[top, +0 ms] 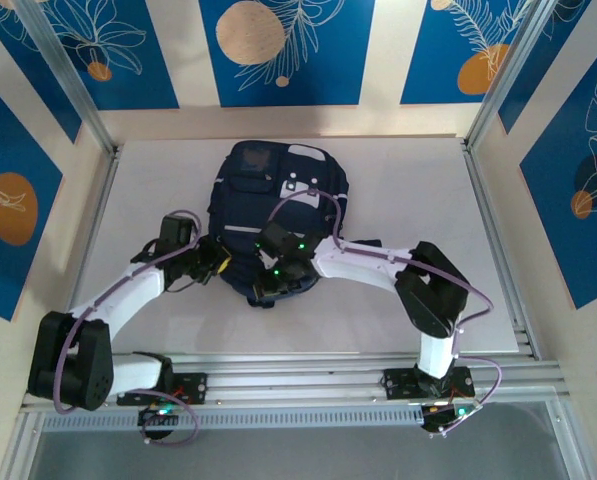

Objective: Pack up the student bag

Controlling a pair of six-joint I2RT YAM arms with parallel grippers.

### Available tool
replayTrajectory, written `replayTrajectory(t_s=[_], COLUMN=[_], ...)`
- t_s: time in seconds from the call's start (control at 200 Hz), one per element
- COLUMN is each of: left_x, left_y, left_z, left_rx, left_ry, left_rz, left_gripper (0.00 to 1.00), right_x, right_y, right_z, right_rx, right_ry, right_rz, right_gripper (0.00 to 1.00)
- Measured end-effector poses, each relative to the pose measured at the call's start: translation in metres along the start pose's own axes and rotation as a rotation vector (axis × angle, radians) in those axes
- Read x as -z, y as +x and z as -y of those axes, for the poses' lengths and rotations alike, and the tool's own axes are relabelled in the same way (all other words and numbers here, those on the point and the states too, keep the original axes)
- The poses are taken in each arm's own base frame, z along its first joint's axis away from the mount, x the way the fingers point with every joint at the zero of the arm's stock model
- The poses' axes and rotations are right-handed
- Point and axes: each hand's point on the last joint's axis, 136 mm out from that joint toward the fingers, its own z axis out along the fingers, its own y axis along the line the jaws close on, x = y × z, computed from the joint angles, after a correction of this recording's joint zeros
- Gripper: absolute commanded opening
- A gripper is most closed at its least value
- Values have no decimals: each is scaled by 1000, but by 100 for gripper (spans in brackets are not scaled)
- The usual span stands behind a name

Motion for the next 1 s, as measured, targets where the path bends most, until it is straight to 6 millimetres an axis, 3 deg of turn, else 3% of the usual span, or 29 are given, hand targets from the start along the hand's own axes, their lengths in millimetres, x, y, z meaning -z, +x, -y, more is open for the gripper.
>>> replayTrajectory(t_s=[0.295,0.54,0.81,0.865,0.995], left_x=[6,16,25,27,39], left_y=[-1,-3,-5,-7,-28], left_z=[7,15,22,23,18], left_rx=[2,-8,-41,-46,-32], left_ry=[-8,4,27,33,8], left_rz=[-3,7,12,17,78], left_gripper=[1,0,1,8,45], right_x=[22,35,45,46,46], right_y=[6,-3,-22,-24,-26], right_z=[38,68,75,73,67], right_rx=[-58,-113,-75,-64,-61], right_ry=[43,36,-33,-48,-48], right_rz=[44,96,145,148,140], right_gripper=[0,0,0,0,0])
